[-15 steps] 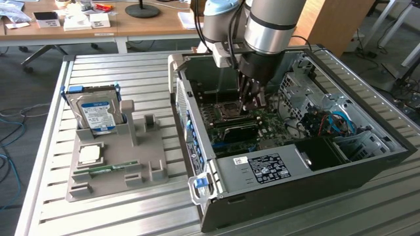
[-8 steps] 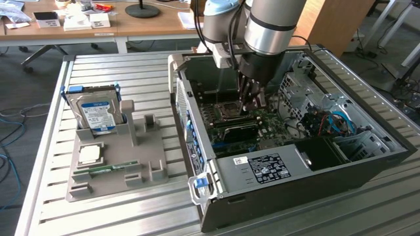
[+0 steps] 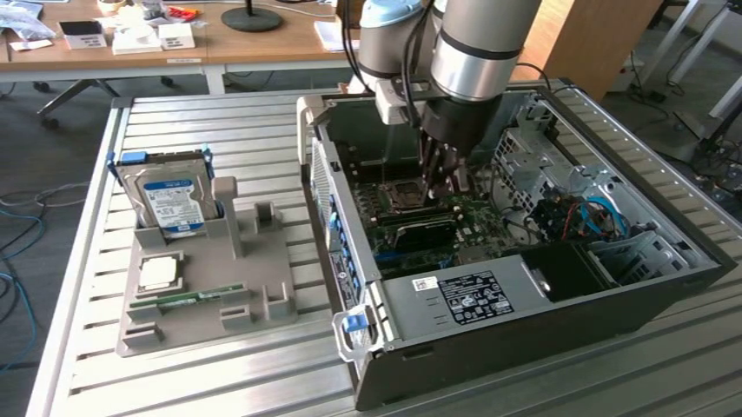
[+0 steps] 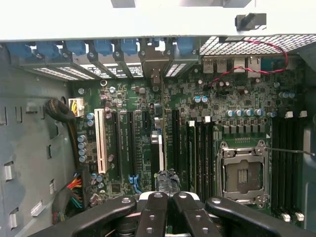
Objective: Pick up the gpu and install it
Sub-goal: 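Press down on the gpu until it lock into place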
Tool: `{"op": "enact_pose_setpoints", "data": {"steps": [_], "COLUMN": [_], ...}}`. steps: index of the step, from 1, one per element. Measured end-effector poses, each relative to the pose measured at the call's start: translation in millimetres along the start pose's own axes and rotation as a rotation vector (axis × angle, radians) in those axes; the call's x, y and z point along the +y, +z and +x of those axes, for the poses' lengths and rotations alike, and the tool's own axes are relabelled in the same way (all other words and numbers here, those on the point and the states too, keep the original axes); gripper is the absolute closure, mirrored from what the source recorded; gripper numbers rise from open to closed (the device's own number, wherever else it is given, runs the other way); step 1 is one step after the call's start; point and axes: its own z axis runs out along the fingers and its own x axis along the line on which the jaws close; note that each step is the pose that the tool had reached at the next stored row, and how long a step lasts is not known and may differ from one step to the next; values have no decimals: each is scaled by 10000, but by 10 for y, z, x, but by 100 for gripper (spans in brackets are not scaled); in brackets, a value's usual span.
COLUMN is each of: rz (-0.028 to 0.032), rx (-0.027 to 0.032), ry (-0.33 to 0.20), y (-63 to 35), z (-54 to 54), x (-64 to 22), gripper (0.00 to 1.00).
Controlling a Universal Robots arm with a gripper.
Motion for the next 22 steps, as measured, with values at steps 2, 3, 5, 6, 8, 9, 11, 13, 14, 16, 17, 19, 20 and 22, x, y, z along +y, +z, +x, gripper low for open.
{"op": "enact_pose_setpoints", "data": {"steps": [2, 3, 5, 6, 8, 9, 11, 13, 14, 16, 17, 19, 20, 22], "rz": [-1, 0, 0, 0, 1, 1, -1, -1, -1, 1, 0, 0, -1, 0], "rx": [1, 0, 0, 0, -3, -4, 1, 1, 0, -1, -1, 1, 1, 0], "ry": [0, 0, 0, 0, 0, 0, 0, 0, -1, 1, 1, -1, -1, -1], "y": [0, 0, 0, 0, 6, 11, 12, 12, 13, 18, 19, 19, 19, 20], "z": [0, 0, 0, 0, -1, 0, 0, 0, 0, 1, 1, 1, 1, 1], "x": [0, 0, 0, 0, 0, 0, 0, 0, 0, 5, 9, 10, 10, 10], "gripper": [89, 89, 89, 89, 89, 89, 89, 89, 89, 89, 89, 89, 89, 89]}}
